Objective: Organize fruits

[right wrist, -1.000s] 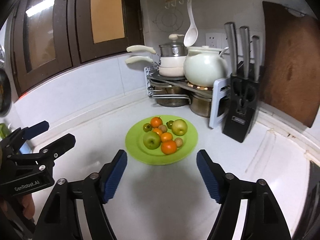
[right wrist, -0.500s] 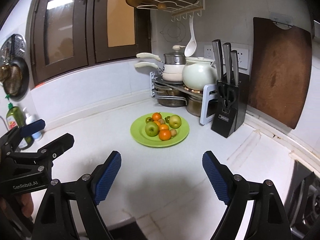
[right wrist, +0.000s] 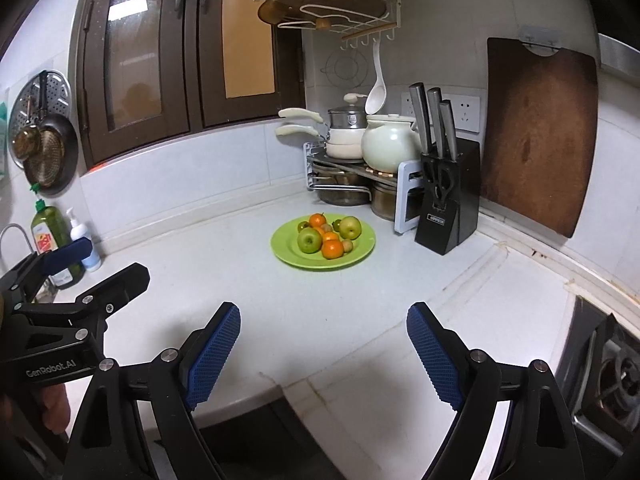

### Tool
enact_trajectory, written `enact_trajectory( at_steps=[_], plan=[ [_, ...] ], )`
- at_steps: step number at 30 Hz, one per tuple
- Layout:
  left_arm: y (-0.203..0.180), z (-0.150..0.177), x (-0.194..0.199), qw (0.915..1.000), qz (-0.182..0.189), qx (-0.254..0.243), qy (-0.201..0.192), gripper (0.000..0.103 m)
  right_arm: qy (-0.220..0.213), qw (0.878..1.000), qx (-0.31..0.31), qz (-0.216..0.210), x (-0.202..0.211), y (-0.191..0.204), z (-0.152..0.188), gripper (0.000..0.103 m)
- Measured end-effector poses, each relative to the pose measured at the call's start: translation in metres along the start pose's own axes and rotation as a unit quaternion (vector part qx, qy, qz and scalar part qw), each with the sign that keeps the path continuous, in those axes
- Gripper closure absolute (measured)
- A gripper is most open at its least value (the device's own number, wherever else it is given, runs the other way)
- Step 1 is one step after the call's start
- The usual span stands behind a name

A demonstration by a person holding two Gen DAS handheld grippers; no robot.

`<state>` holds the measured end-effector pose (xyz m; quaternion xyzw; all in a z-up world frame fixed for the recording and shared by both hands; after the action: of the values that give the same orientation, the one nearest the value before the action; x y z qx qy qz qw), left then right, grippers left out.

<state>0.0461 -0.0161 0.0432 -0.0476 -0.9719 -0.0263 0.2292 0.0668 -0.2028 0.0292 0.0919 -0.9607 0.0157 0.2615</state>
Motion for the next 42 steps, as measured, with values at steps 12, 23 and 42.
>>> enact_trajectory(
  at_steps=[12,23,42],
  plan=[
    [-0.008,0.002,0.017,0.9999,0.004,-0.004,-0.009,0.0,-0.01,1.0,-0.003,0.0,0.021,-0.002,0.005,0.017],
    [-0.009,0.002,0.02,0.9999,0.003,-0.005,-0.01,0.0,-0.013,1.0,-0.004,-0.001,0.026,-0.003,0.006,0.017],
    [-0.011,0.001,0.021,0.9999,0.003,-0.008,-0.01,0.0,-0.014,1.0,-0.004,0.001,0.028,-0.001,0.007,0.017]
  ],
)
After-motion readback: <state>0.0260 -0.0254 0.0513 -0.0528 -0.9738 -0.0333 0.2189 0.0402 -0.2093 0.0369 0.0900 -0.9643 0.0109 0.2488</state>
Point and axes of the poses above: each gripper's, at about its wrist camera, not at the fingertips, and x roughly against the way its jaws point, y to its left, z to its underside, the point moved 2 cm from there along -x, roughly the way its jaws point, and after that the axes turned 1 degree about z, right-handed, at the moved point
